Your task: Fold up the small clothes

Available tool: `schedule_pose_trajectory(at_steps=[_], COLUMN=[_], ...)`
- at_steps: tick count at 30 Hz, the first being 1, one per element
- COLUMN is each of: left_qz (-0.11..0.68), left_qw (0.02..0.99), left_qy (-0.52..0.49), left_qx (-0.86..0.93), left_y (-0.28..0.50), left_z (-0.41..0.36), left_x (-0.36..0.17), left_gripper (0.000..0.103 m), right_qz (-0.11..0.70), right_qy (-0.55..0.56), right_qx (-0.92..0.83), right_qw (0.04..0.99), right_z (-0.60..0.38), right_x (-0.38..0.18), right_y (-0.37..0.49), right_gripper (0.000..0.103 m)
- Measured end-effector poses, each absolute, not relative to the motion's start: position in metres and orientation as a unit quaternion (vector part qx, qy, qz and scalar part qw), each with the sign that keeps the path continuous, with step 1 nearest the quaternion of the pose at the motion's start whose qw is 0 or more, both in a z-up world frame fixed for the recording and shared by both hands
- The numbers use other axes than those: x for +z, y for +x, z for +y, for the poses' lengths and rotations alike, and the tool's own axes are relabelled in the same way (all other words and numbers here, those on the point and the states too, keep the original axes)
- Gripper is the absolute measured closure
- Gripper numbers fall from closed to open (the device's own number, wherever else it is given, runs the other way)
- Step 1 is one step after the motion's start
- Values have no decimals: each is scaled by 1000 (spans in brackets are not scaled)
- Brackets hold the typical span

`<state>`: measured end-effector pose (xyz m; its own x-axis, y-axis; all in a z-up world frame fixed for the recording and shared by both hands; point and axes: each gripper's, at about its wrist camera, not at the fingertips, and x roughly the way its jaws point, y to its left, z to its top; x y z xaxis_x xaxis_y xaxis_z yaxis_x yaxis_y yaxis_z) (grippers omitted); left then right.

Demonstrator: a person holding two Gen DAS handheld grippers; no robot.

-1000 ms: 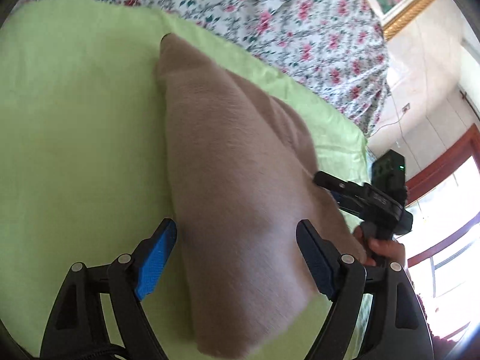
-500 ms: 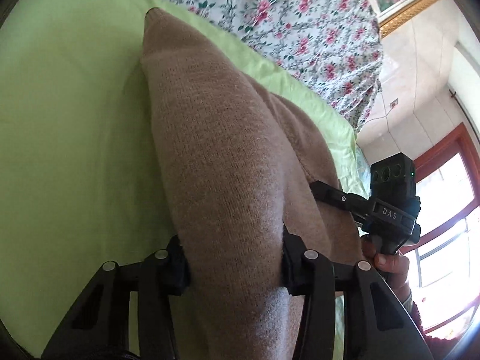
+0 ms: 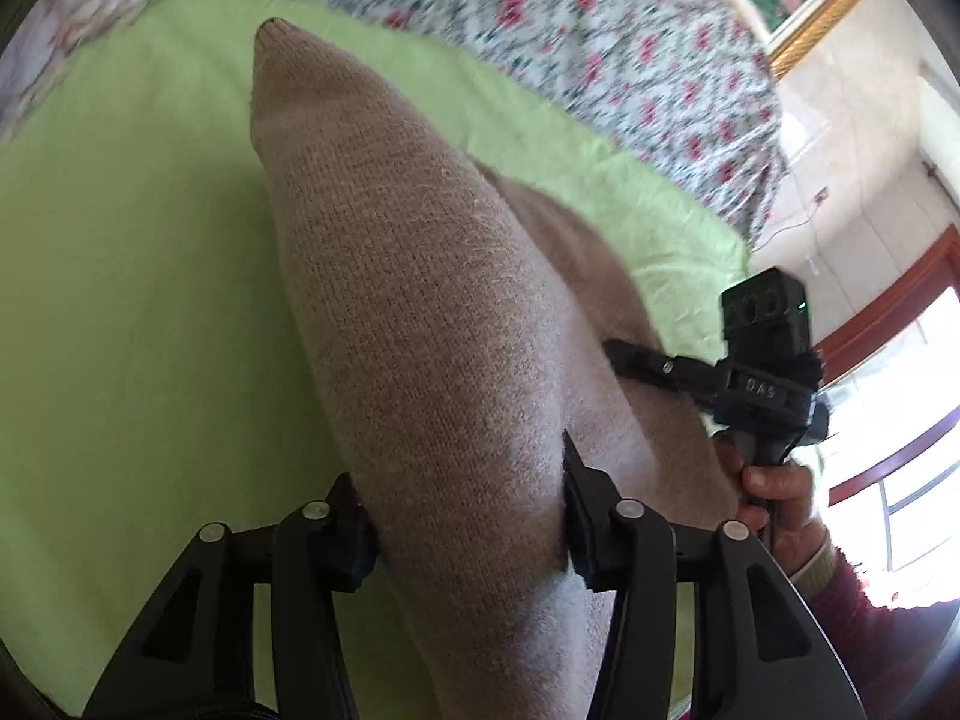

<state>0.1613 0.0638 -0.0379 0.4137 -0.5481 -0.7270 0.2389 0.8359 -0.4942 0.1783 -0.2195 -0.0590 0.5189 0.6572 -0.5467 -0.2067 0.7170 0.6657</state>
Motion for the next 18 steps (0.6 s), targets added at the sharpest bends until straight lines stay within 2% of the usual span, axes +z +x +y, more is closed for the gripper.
schedule_pose_trajectory(at_steps=[2, 5, 7, 10, 11, 13, 15, 16, 18], left_qz=[484, 467, 457, 443, 444, 444, 444, 446, 447], left_qw=[828, 832, 837, 832, 828, 826, 827, 828, 831], left_qy=[-166, -195, -209, -257, -273, -288, -289, -288, -281], left_qx=[-230, -225, -218, -211, -206, -194, -186, -181, -174], left_y=[155, 153, 158, 166, 170, 178, 187, 193, 201], left_z=[73, 89, 95, 119, 129, 138, 132, 130, 121], left_x=[-46, -39, -35, -36, -38, -42, -43, -44, -45], left_gripper=[37, 29, 24, 24, 24, 24, 24, 24, 26], right_qz=[416, 416, 399, 370, 366, 369, 384, 398, 403], right_qy=[288, 268, 257, 255, 252, 246, 240, 234, 218], right_qx=[255, 220, 195, 184, 185, 187, 190, 194, 192], right_qw=[824, 841, 858, 874, 876, 876, 871, 865, 868], right_z=[-226, -234, -242, -250, -249, -243, -230, -222, -215], right_x=[-62, -51, -37, -14, -9, -4, -7, -12, -11], right_y=[175, 170, 169, 178, 185, 201, 220, 230, 234], right_gripper=[61, 39, 37, 37, 39, 58, 64, 78, 93])
